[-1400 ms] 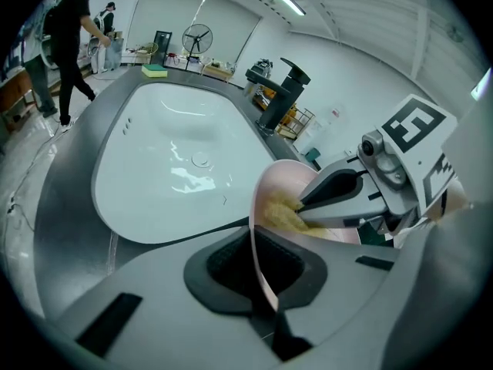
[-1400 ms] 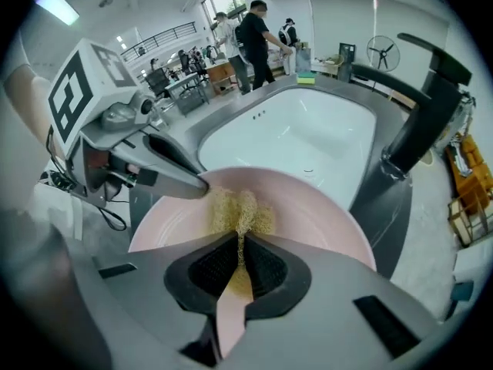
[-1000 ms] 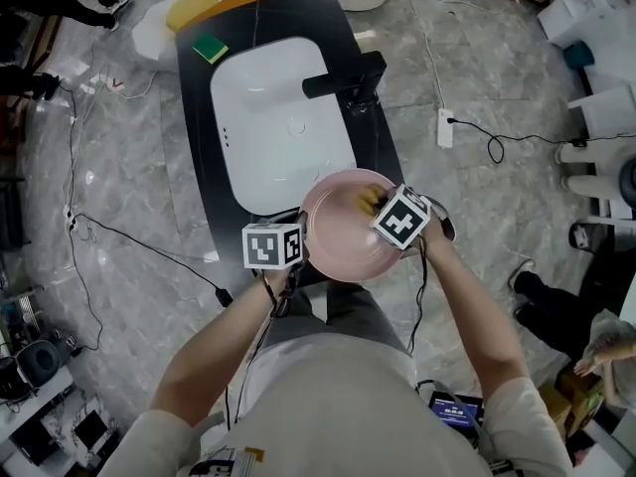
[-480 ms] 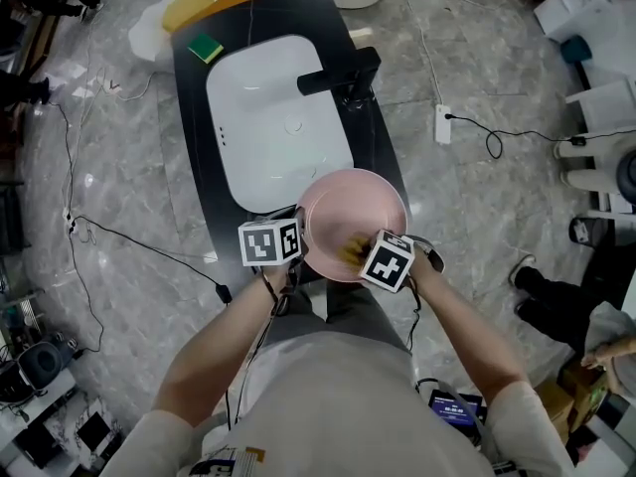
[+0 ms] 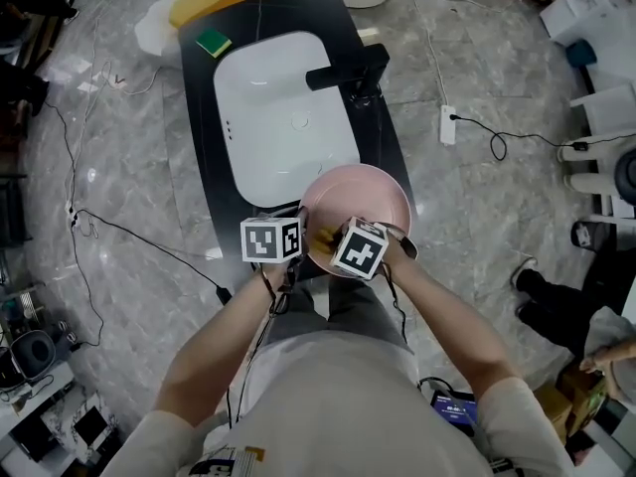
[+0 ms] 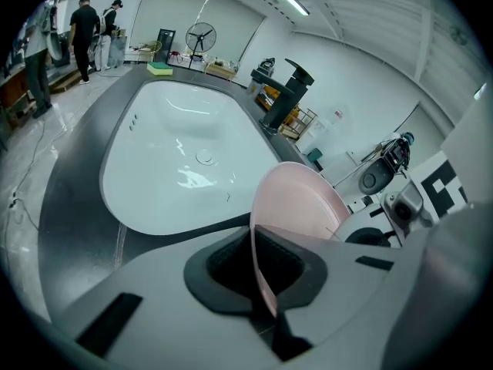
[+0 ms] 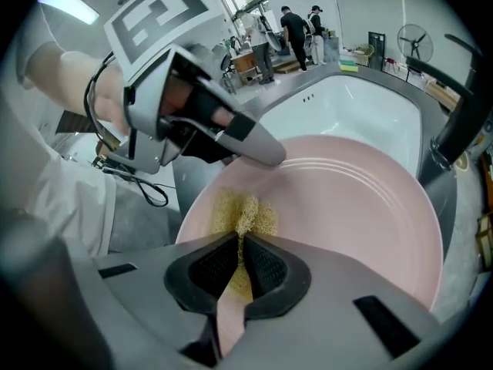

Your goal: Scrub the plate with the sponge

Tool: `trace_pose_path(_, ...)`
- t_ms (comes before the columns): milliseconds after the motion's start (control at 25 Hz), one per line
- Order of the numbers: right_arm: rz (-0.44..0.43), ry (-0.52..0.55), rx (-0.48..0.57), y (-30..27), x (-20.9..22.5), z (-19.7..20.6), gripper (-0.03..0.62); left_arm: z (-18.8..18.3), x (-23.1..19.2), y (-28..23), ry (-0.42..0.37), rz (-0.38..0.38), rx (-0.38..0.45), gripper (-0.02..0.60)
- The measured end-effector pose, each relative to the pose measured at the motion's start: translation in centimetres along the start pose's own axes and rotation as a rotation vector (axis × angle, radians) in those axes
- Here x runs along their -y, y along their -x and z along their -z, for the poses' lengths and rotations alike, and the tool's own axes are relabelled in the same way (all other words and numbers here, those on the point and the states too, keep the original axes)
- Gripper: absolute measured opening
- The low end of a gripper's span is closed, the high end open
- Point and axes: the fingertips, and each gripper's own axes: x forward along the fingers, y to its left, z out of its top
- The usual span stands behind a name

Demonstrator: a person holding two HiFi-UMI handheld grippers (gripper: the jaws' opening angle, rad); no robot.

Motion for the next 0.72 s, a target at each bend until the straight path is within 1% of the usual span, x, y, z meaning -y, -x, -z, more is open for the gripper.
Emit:
trace_pose_path(160,0.032,-0.021,0.014,0.5,3.0,-1.4,0.046,0.2,-0.4,0.2,0.063,0.007,0.009,0.028)
trace_pose_path(280,0.110,-0.018,0.024,1.3,6.2,-2.5,0.046,0.2,-0.6,0.2,0.081,0.004,0.015,0.028)
trace_pose_path(400,0.195,-0.069,0.058,2.7,9.3,-2.7,0.046,0.1,-0.6,0.2,0.084,0.003,0.018,0.028)
trace_pose_path(480,0.260,-0.094,0.069,3.7,10.9,-2.1,0.046,0.0,-0.6,0.3,0.088,-0.006,0.018,0.028)
trace_pose_path(560,0.328,-0.105,0.059,4.7,12.2,-1.1,0.047,0.0,-0.7,0.3,0.093,-0.025,0.019,0.028)
trace_pose_path(640,0.363,-0.136,0.047,5.5,13.0,0.1,0.046,-0.1,-0.8,0.4,0.095,-0.042,0.022,0.028)
trace_pose_path(720,0.374,-0.167,0.031,6.2,13.4,1.5,0.046,-0.1,-0.8,0.4,0.098,-0.048,0.026,0.028)
